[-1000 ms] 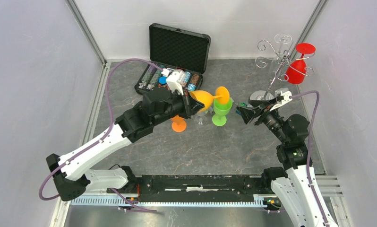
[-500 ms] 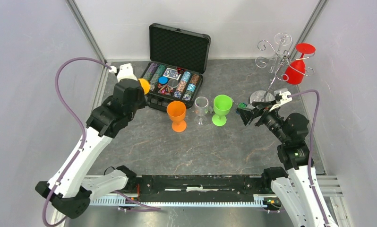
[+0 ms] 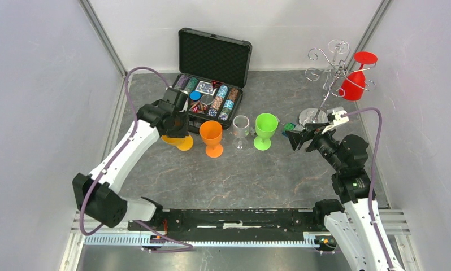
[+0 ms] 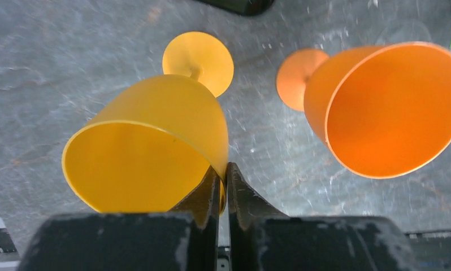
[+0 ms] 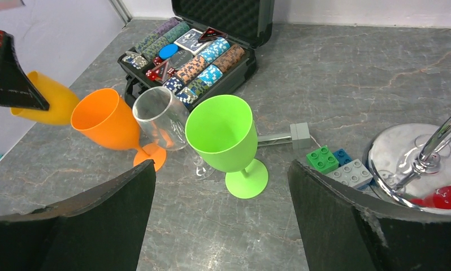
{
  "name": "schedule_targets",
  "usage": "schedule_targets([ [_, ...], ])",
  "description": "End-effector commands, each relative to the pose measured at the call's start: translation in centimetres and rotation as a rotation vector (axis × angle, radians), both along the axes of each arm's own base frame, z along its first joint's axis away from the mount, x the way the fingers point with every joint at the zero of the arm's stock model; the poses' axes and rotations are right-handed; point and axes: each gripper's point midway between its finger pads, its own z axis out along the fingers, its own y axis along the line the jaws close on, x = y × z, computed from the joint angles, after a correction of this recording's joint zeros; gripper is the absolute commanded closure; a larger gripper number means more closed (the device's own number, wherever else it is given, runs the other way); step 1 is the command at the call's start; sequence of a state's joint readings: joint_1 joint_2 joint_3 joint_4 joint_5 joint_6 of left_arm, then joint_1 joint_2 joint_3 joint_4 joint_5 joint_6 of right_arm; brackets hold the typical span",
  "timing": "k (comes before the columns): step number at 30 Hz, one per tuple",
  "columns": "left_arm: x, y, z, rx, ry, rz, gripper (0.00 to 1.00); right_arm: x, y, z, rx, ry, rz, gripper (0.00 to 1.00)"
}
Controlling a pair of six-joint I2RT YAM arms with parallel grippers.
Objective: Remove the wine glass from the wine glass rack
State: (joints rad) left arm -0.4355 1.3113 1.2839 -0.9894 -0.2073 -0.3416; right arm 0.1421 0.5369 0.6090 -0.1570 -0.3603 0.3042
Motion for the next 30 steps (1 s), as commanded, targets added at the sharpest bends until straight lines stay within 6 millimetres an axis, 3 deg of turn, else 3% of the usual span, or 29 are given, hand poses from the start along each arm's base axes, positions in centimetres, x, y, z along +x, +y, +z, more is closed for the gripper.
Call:
schedule_targets([
  [1,-0.5,-2.3,-0.5,-0.064,0.084,-0.137,0.92,0.0,-0.3,1.1,-0.025,-0.048,-0.013,0.09],
  [7,-0.1,-2.5,-1.5,-0.049,0.123,-0.15,0.95,-0.1,-0.4,0.6,-0.03,-0.041,-0.015,0.09],
  [16,-0.2,-2.4,-2.3,-0.028,0.149,-0.158,0.65,0.1,-0.5,0.4,-0.043,-0.04,-0.015,0.09],
  [23,0.7,-2.4,0.4,-0.059,0.031,-0.135,0.5,0.0,-0.5,0.4,-0.041,-0.039,-0.017,0.09],
  [30,0.7,-2.2,5.3,-0.128,-0.155,-0.125,0.31,0.2,-0.8,1.1,-0.068,-0.051,-0.031,0.09],
])
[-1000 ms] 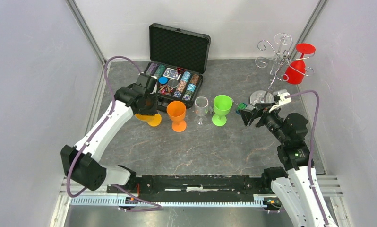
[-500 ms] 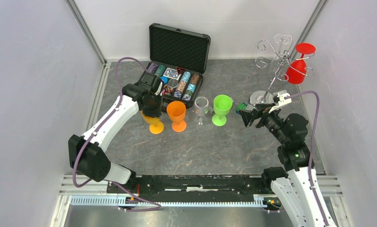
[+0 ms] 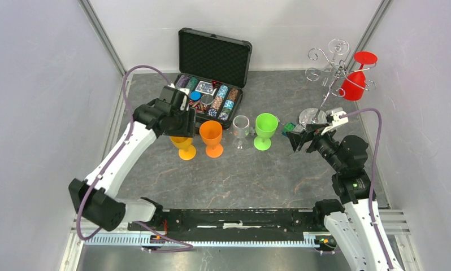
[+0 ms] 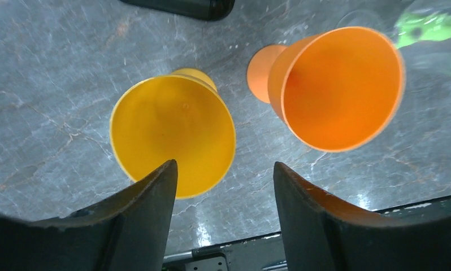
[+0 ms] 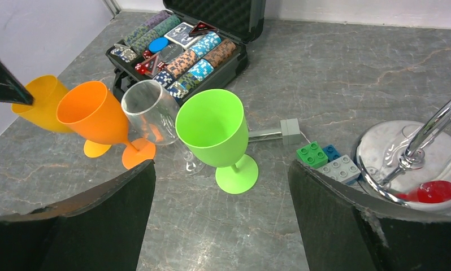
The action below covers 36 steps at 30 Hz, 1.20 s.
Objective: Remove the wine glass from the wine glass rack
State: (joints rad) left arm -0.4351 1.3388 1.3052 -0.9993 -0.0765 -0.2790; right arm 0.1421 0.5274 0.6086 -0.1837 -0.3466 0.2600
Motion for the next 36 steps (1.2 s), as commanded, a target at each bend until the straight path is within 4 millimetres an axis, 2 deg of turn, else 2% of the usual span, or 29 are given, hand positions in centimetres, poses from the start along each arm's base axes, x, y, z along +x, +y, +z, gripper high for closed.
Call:
schedule_targets([
  [1,1.1,-0.2,6.5,-0.097,-0.237,0.001,0.26,0.3,-0.4,2.0,-0.038,-0.059,-0.014,0.09],
  [3,0.5,-0.6,8.3,-0.145,-0.296,-0.031,0.15,0.0,0.0,3.3,-0.087,-0.097,0.033,0.11],
  [4,0.2,-0.8,9.1,-0.168,-0.324,-0.047,0.06,-0.1,0.2,4.1,-0.11,-0.115,0.054,0.11],
  [5,-0.2,-1.0,10.0,-0.194,-0.356,-0.065,0.0,-0.2,0.4,5.4,-0.131,-0.138,0.075,0.12],
  [8,-1.3,-1.2,12.3,-0.257,-0.445,-0.103,0.0,-0.5,1.1,10.1,-0.181,-0.224,0.138,0.12],
  [10,-2.0,-1.4,13.4,-0.295,-0.495,-0.125,0.0,0.1,0.6,13.4,-0.205,-0.277,0.102,0.12],
  [13,-2.6,-1.7,14.6,-0.343,-0.555,-0.149,0.0,1.7,-1.4,18.3,-0.265,-0.332,-0.019,0.12],
  [15,-2.8,-2.0,15.0,-0.371,-0.576,-0.164,0.0,3.1,-3.4,21.0,-0.299,-0.338,-0.144,0.11],
  [17,-3.0,-2.3,15.2,-0.392,-0.596,-0.179,0.0,4.7,-5.9,22.9,-0.326,-0.323,-0.294,0.11],
  [19,-3.0,-2.4,15.4,-0.398,-0.616,-0.189,0.0,6.3,-8.7,23.9,-0.332,-0.277,-0.464,0.12],
  [21,-3.2,-2.4,15.6,-0.4,-0.635,-0.2,0.0,8.3,-10.5,24.0,-0.351,-0.196,-0.573,0.14],
  [25,-3.3,-2.5,15.7,-0.415,-0.659,-0.214,0.0,11.9,-12.5,23.7,-0.439,-0.093,-0.684,0.16],
  [30,-3.2,-3.6,14.8,-0.459,-0.652,-0.246,0.0,15.2,-17.1,22.2,-0.54,0.016,-0.828,0.16],
  [32,-3.1,-3.8,14.2,-0.459,-0.636,-0.254,0.0,16.1,-19.3,21.3,-0.549,0.069,-0.87,0.18],
  [36,-2.7,-3.7,13.3,-0.426,-0.623,-0.256,0.0,16.9,-23.5,18.7,-0.569,0.155,-0.92,0.29],
])
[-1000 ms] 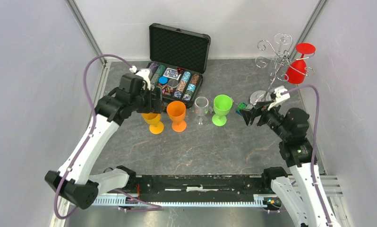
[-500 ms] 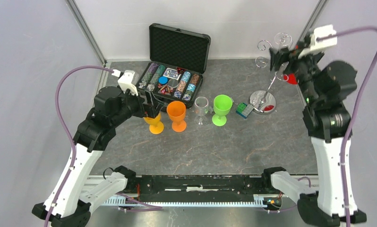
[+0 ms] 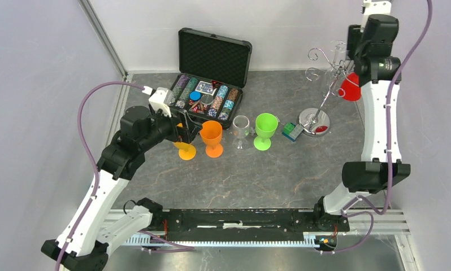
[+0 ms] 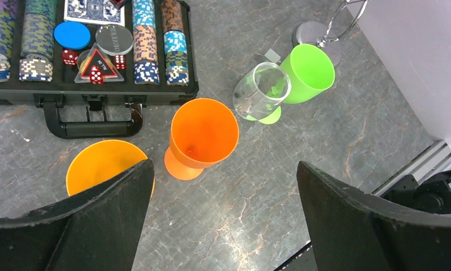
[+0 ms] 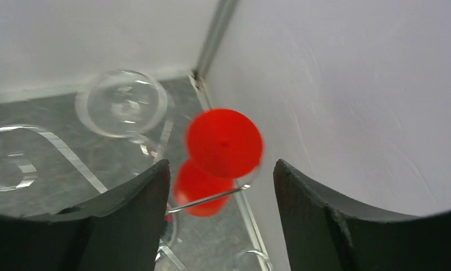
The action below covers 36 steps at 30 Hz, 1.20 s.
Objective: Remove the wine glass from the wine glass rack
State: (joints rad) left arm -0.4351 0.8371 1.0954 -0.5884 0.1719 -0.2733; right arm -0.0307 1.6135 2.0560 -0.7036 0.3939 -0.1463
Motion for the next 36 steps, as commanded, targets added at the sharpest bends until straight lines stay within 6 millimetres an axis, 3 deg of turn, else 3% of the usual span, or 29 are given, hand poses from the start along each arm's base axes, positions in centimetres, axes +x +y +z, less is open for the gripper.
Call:
schedule_targets([
  [1,0.6,-0.4,0.6,0.02,-0.065,-0.037,0.0,-2.0,-5.0,0.6,-0.012,0.01,-0.121,0.31],
  [6,0.8,-0.5,-0.2,0.028,-0.058,-0.039,0.0,-1.7,-5.9,-1.0,0.045,0.006,-0.042,0.34],
  [13,0.7,-0.5,-0.9,0.035,-0.049,-0.047,0.0,-2.3,-7.3,0.2,0.317,-0.158,-0.014,0.25],
  [18,0.0,-0.5,-0.6,0.022,-0.068,-0.058,0.0,-2.7,-8.1,-0.1,0.574,-0.243,0.041,0.36],
  [26,-1.4,0.1,0.8,-0.018,-0.138,-0.056,0.0,-2.2,-6.7,-2.5,0.843,-0.303,0.04,0.45],
  [32,-2.2,0.2,1.5,-0.049,-0.165,-0.061,0.0,-1.7,-5.4,-3.2,0.965,-0.341,0.072,0.46],
  [36,-2.3,0.5,1.7,-0.054,-0.177,-0.05,0.0,-1.2,-4.8,-3.0,1.002,-0.378,0.085,0.53],
])
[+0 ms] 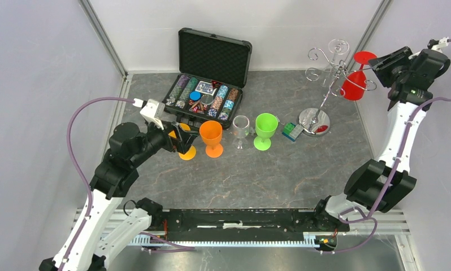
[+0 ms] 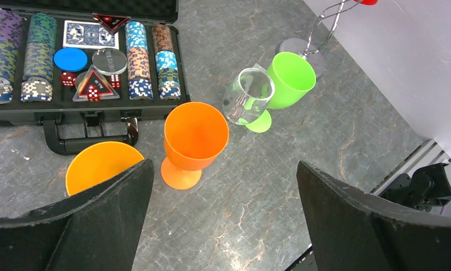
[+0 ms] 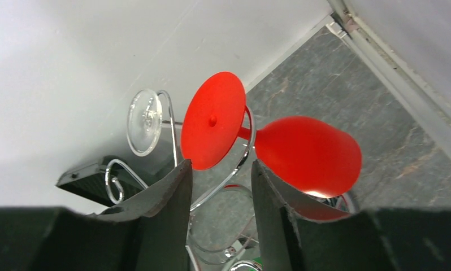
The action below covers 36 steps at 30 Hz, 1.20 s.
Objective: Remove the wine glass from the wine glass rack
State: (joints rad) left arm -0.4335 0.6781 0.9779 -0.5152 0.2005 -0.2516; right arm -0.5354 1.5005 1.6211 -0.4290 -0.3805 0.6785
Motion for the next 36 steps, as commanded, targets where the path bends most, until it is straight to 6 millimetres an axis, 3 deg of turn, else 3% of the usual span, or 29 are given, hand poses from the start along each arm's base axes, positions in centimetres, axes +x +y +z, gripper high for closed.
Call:
schedule_targets([
  [1,-0.1,-0.1,1.3,-0.015,-0.065,-0.017,0.0,0.0,1.6,4.3,0.023,-0.158,0.011,0.56],
  [6,0.1,0.0,1.1,-0.006,-0.063,-0.011,0.0,-0.2,1.6,4.7,-0.029,-0.163,-0.034,0.57],
  [16,0.4,0.1,0.8,-0.005,-0.052,0.0,0.0,-0.1,1.7,3.4,0.038,-0.172,-0.059,0.6],
  [22,0.6,0.1,0.6,-0.006,-0.043,0.001,0.0,-0.7,2.7,2.3,0.091,-0.168,-0.044,0.52],
  [26,0.7,0.1,0.6,-0.008,-0.042,0.004,0.0,-1.0,2.1,1.6,0.103,-0.161,-0.097,0.49],
  [36,0.8,0.2,0.5,-0.007,-0.041,0.012,0.0,0.1,0.9,0.9,0.174,-0.204,-0.168,0.58],
])
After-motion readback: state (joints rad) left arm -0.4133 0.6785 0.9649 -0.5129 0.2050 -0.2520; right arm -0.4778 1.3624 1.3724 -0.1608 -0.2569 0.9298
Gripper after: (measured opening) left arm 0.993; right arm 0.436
